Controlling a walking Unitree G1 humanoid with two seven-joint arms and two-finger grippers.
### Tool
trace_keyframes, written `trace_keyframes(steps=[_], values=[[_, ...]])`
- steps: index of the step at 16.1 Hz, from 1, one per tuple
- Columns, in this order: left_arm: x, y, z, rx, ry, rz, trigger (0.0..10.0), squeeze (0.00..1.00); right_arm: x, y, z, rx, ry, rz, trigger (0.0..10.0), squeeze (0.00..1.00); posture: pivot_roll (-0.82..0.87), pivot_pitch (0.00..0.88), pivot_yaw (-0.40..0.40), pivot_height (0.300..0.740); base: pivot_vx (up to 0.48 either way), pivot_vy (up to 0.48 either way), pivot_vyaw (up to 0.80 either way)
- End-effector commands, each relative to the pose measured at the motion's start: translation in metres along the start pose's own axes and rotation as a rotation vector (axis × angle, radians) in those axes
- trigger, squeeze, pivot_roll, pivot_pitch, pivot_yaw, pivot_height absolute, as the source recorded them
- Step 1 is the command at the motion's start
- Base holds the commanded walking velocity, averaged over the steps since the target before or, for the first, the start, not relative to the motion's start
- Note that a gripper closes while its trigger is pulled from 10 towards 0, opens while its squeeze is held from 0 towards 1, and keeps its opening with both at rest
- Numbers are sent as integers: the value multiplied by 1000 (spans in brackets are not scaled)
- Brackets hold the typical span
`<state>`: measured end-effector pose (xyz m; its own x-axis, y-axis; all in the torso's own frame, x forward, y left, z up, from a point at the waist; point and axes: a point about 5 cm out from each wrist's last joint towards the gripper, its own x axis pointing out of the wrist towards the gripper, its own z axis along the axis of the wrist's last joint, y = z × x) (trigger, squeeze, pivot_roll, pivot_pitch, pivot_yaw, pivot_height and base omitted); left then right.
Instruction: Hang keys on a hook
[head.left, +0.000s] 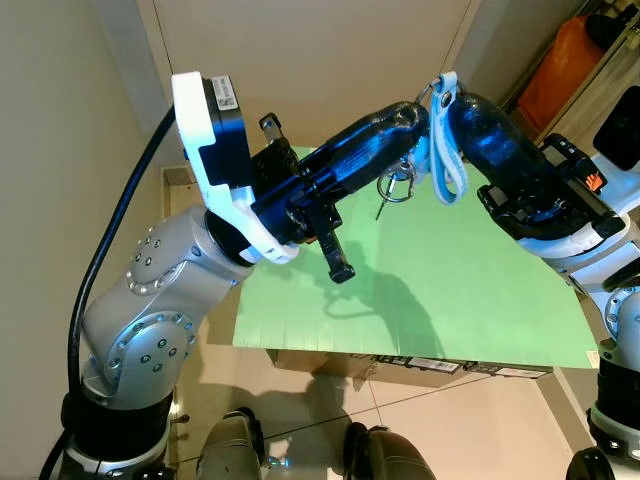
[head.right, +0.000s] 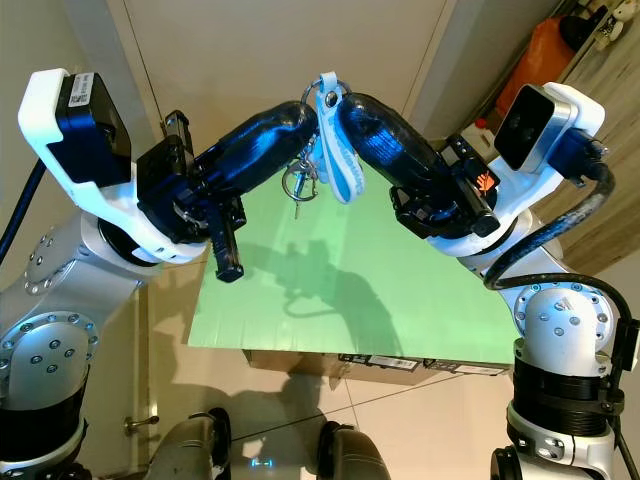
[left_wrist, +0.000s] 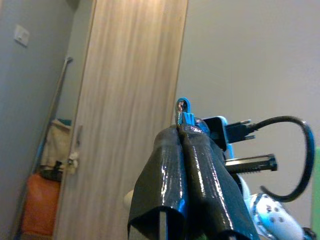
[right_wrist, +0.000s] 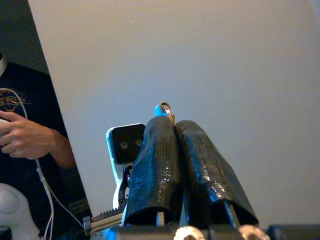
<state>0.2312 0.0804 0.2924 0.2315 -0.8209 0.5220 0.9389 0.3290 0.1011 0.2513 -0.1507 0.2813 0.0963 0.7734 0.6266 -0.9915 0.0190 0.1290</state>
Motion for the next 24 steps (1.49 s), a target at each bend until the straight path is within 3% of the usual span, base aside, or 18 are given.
trace_keyframes(steps=[1,2,8,10,11,14,16,17,18,22,24], values=[[0,4,0,22,6,34,7647,0,2,3,5,-39,-11,13,0,0,17,160,-78,740,0,0,0],[1,7,-1,19,7,61,10000,1000,3,2,5,-43,-14,4,0,0,17,162,-80,740,0,0,0],[0,8,-1,17,11,77,10000,1000,4,-4,7,-70,-36,-53,0,0,17,163,-80,740,0,0,0],[0,11,-2,34,15,100,10000,1000,4,-17,6,-108,-24,-166,0,0,16,165,-81,740,0,0,0],[0,13,-2,46,21,118,10000,1000,2,-30,4,-137,12,-280,0,0,16,165,-81,740,0,0,0],[0,14,-3,53,31,125,10000,1000,-12,-59,-6,-210,231,-563,0,0,16,165,-81,740,0,0,0],[0,14,-4,55,35,125,10000,1000,-21,-68,-18,-267,444,-649,0,0,16,165,-81,740,0,0,0],[0,14,-5,56,37,125,10000,1000,-32,-74,-41,-343,721,-706,0,0,10,166,-83,740,0,0,0],[0,14,-5,57,39,125,10000,1000,-37,-78,-60,-381,878,-718,0,0,10,166,-83,740,0,0,0],[1,14,-6,65,43,128,10000,1000,-52,-96,-94,-408,1053,-832,0,0,8,164,-94,740,0,0,0],[2,14,-7,66,44,129,10000,1000,-65,-111,-98,-352,1020,-970,0,0,8,162,-95,740,0,0,0]])
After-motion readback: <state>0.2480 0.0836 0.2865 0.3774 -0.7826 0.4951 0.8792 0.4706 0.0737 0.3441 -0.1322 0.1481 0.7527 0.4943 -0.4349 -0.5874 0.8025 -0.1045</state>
